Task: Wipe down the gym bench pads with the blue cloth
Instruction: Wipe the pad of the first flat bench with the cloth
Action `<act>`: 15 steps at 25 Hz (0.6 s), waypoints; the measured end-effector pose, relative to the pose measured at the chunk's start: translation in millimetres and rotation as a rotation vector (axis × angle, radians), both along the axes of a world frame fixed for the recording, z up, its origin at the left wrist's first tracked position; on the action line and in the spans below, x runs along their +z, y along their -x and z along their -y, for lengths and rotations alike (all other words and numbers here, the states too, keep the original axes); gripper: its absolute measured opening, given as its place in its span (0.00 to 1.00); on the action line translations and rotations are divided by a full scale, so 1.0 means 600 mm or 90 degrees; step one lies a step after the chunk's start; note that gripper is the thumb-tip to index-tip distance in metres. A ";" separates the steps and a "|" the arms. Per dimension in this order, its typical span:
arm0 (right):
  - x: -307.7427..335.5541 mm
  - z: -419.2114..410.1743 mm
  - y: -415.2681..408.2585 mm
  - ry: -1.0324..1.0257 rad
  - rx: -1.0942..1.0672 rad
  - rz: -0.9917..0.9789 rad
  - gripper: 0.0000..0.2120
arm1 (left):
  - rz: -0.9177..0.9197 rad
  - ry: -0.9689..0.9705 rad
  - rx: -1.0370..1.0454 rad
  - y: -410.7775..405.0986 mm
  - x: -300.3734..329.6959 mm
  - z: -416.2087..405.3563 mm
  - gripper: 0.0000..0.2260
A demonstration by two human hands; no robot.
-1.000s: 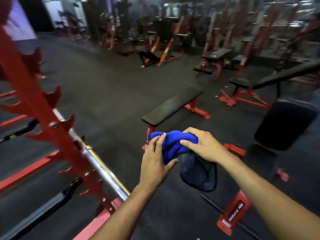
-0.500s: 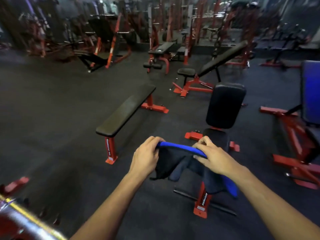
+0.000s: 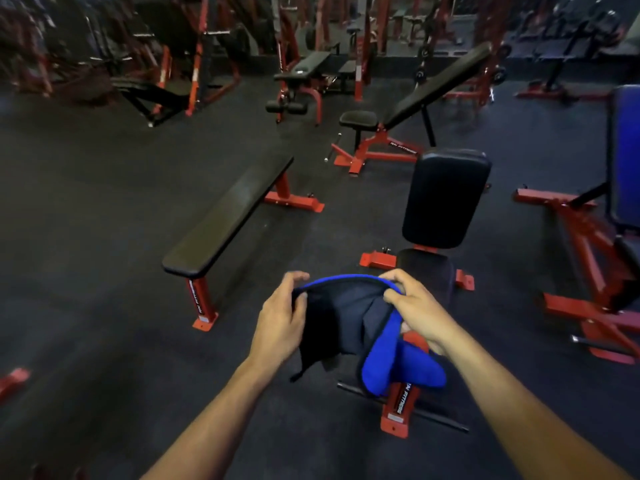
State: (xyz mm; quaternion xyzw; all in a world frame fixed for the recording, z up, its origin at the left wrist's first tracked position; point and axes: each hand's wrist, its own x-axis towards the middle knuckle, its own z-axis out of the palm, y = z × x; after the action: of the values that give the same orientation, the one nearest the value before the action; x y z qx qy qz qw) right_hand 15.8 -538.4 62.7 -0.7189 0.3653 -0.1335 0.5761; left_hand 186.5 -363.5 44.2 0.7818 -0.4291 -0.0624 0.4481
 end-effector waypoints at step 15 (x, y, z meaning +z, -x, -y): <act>0.014 0.136 -0.456 0.032 -0.109 0.040 0.18 | 0.120 -0.145 -0.186 -0.386 -0.069 0.163 0.24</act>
State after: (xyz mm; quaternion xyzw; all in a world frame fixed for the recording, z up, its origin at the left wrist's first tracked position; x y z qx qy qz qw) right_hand 289.5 -619.8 70.8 -0.6949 0.4034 -0.2138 0.5555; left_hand 418.1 -461.4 2.6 0.7594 -0.5680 -0.1011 0.3007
